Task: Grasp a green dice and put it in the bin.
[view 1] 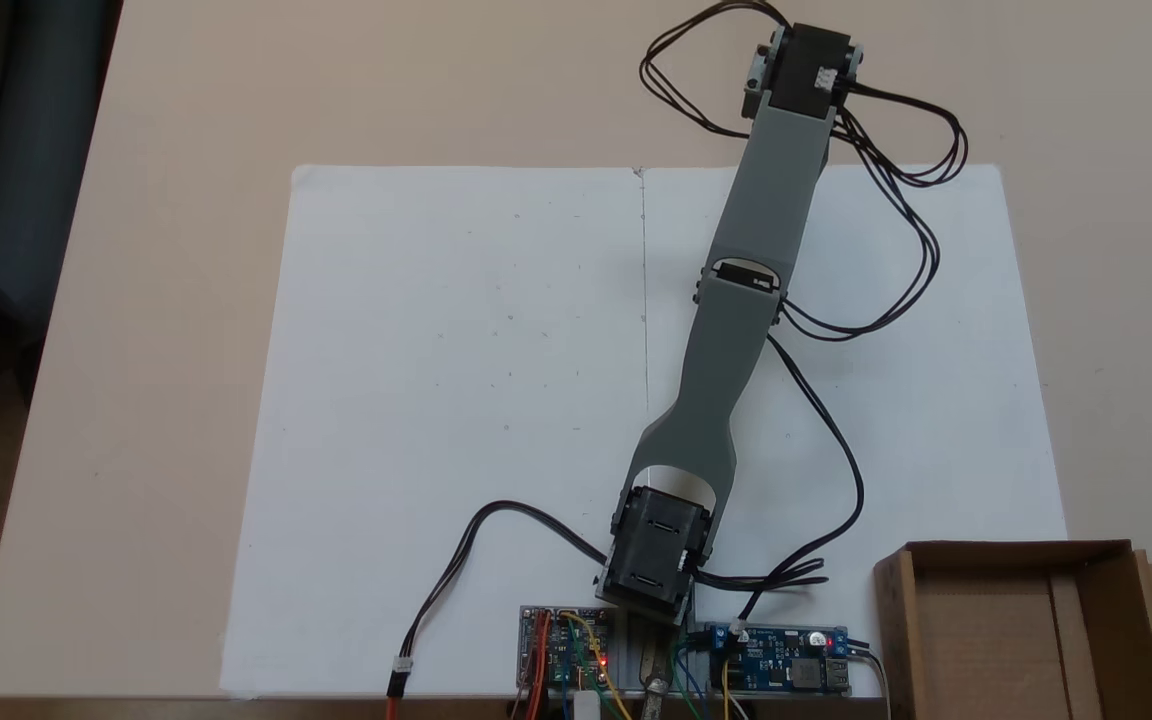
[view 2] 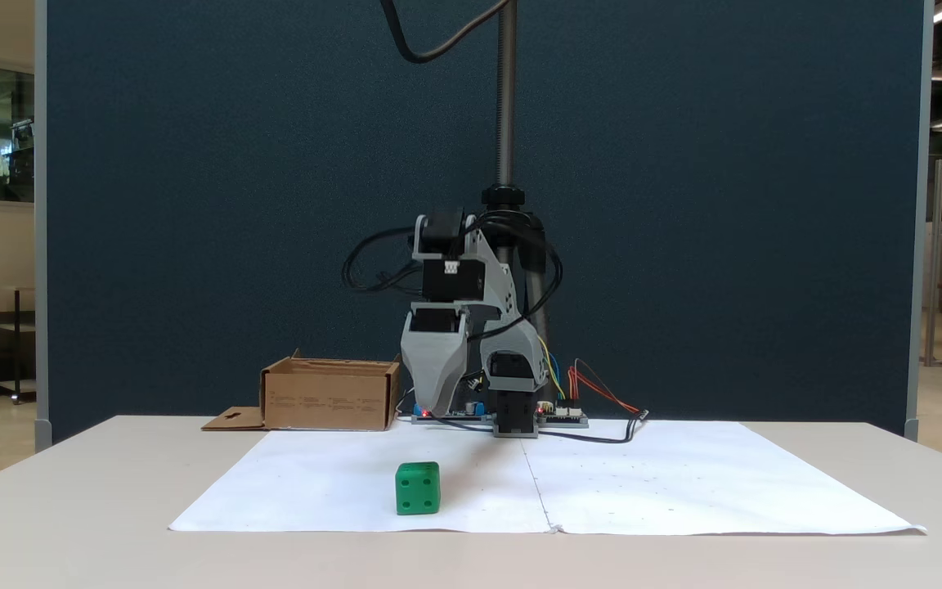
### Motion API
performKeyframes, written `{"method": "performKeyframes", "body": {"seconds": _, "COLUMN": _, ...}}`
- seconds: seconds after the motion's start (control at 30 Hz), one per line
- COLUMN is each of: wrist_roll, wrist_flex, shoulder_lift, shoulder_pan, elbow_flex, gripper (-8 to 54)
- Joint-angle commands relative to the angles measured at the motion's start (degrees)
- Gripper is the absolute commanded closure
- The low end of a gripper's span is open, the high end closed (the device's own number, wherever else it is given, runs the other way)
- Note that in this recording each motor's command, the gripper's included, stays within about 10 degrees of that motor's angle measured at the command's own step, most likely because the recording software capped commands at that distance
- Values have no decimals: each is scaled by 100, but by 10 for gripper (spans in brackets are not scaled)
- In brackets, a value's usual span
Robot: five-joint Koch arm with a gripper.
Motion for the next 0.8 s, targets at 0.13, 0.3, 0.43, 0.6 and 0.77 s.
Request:
{"method": "performKeyframes", "body": {"seconds": 0.13, "wrist_roll": 211, "wrist_flex": 1000, "shoulder_lift": 35, "shoulder_pan": 132, "elbow_flex": -325, "gripper": -10}}
{"method": "performKeyframes", "body": {"seconds": 0.3, "wrist_roll": 176, "wrist_flex": 1000, "shoulder_lift": -70, "shoulder_pan": 132, "elbow_flex": -325, "gripper": -10}}
{"method": "performKeyframes", "body": {"seconds": 0.43, "wrist_roll": 0, "wrist_flex": 1000, "shoulder_lift": -167, "shoulder_pan": 123, "elbow_flex": -325, "gripper": -10}}
{"method": "performKeyframes", "body": {"seconds": 0.6, "wrist_roll": -237, "wrist_flex": 1000, "shoulder_lift": -299, "shoulder_pan": 132, "elbow_flex": -325, "gripper": -11}}
{"method": "performKeyframes", "body": {"seconds": 0.77, "wrist_roll": -272, "wrist_flex": 1000, "shoulder_lift": -396, "shoulder_pan": 132, "elbow_flex": -325, "gripper": -13}}
